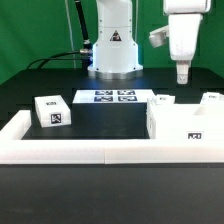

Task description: Assemble cabinet

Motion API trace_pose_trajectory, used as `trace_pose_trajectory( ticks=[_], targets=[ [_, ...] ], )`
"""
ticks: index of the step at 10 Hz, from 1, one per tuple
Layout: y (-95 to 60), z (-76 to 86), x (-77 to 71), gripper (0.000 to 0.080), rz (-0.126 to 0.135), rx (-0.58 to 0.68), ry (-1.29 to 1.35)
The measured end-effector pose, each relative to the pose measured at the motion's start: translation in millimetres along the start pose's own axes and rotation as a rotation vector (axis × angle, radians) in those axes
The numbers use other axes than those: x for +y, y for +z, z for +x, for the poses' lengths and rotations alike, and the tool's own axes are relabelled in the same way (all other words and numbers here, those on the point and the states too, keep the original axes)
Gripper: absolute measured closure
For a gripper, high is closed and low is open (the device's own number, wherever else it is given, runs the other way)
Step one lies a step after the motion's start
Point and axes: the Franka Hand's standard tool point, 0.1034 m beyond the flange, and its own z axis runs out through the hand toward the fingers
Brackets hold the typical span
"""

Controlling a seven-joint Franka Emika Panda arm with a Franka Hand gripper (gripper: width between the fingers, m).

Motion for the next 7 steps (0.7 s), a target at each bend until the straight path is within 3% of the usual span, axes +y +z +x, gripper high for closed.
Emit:
trace_pose_trajectory(
  ticks=[2,4,7],
  targets=[
    [3.9,12.5,-22.2,0.0004,-0.003,0.025,0.089],
    [11.6,28.5,-43.6,0.0002,0.020,0.028,0.093],
    [14.9,31.1,-45.3,0.0002,0.027,0.028,0.086]
  ],
)
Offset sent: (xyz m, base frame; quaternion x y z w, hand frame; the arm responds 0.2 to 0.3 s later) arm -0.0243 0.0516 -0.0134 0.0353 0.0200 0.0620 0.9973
